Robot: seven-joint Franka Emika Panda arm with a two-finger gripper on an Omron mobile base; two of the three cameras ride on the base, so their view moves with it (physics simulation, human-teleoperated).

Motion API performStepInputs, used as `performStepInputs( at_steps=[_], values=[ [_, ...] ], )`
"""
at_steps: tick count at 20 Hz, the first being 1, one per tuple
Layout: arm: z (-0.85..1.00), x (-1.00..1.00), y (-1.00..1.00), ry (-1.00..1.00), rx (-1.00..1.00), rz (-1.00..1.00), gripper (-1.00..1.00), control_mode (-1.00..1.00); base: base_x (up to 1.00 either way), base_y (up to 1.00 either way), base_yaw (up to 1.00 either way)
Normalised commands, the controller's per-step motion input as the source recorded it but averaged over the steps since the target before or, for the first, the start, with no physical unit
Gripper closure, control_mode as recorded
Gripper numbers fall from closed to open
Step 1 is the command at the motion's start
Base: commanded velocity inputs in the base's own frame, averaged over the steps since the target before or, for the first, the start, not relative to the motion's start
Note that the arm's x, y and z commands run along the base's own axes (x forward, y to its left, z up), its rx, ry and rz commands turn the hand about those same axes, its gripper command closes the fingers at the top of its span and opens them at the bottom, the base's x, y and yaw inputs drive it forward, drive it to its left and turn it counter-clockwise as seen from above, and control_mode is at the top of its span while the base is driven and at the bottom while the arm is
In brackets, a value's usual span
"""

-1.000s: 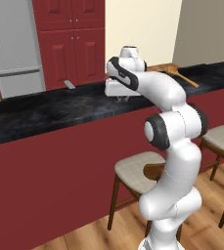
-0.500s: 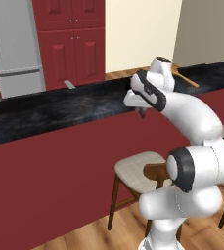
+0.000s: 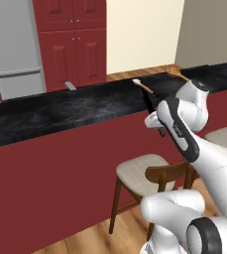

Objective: Pick up the metallic utensils from the counter and place them in the open drawer. Make sure not to pick up any wooden utensils.

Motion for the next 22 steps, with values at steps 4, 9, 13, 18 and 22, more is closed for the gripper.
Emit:
performStepInputs(
  at_steps=[4, 9, 13, 18, 22],
  values=[
    [0.0, -0.87, -0.04, -0.02, -0.07, 0.05, 1.0, -1.0, 0.0, 0.0, 0.0],
    [0.01, -0.21, 0.01, 0.2, -0.27, 0.01, 1.0, -1.0, 0.0, 0.0, 0.0],
    [0.0, 0.0, 0.01, 0.3, -0.22, 0.0, 1.0, -1.0, 0.0, 0.0, 0.0],
    [0.0, 0.0, 0.0, 0.0, 0.0, 0.0, 1.0, -1.0, 0.0, 0.0, 0.0],
    [0.0, 0.0, 0.0, 0.0, 0.0, 0.0, 1.0, -1.0, 0.0, 0.0, 0.0]
  ],
)
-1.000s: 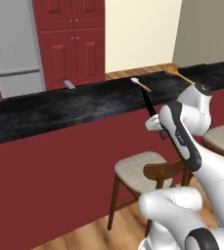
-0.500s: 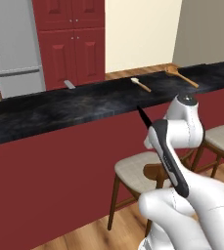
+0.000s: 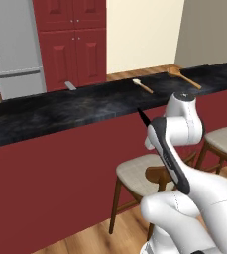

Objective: Pick up the metallic utensils from the counter and place them in the open drawer. Make sure not to pick up any wooden utensils.

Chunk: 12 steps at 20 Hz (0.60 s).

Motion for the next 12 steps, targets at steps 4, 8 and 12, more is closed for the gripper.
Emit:
performStepInputs(
  at_steps=[4, 8, 12],
  values=[
    [0.0, 0.0, 0.0, 0.0, 0.0, 0.0, 1.0, 1.0, -0.06, -0.08, 0.0],
    [0.0, 0.0, 0.0, 0.0, 0.0, 0.0, 1.0, 1.0, -0.25, -0.78, -0.07],
    [0.0, 0.0, 0.0, 0.0, 0.0, 0.0, 1.0, 1.0, -0.17, -0.97, -0.18]
  ],
)
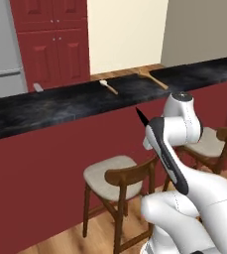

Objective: Pick up the metallic utensils from the counter and place them in the open drawer. Make sure not to pick up any wooden utensils.

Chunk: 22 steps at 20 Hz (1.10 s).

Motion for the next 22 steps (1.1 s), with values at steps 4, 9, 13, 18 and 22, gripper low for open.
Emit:
performStepInputs(
  at_steps=[4, 9, 13, 18, 22],
  values=[
    [0.0, 0.0, 0.0, 0.0, 0.0, 0.0, 1.0, 1.0, 0.02, -1.0, -0.23],
    [0.0, 0.0, 0.0, 0.0, 0.0, 0.0, 1.0, 1.0, 0.18, -1.0, -0.2],
    [0.0, 0.0, 0.0, 0.0, 0.0, 0.0, 1.0, 1.0, 0.19, -1.0, -0.16],
    [0.0, 0.0, 0.0, 0.0, 0.0, 0.0, 1.0, 1.0, 0.06, -0.97, -0.2],
    [0.0, 0.0, 0.0, 0.0, 0.0, 0.0, 1.0, 1.0, 0.0, -0.88, -0.13]
  ],
)
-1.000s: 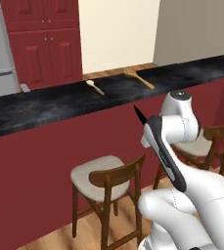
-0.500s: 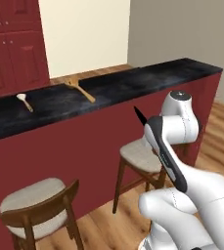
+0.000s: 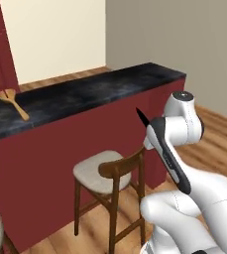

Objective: Pick up the metallic utensils from the counter and place them in the open drawer. Make sure not to pick up any wooden utensils.

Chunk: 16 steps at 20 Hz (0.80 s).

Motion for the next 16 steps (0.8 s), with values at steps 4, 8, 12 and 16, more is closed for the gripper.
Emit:
performStepInputs(
  at_steps=[4, 8, 12, 16],
  values=[
    [0.0, 0.0, 0.0, 0.0, 0.0, 0.0, 1.0, 1.0, 0.04, -0.87, -0.03],
    [0.0, 0.0, 0.0, 0.0, 0.0, 0.0, 1.0, 1.0, 0.13, -0.8, 0.0],
    [0.0, 0.0, 0.0, 0.0, 0.0, 0.0, 1.0, 1.0, 0.32, -0.68, 0.0],
    [0.0, 0.0, 0.0, 0.0, 0.0, 0.0, 1.0, 1.0, 0.39, -0.64, 0.0]
  ],
)
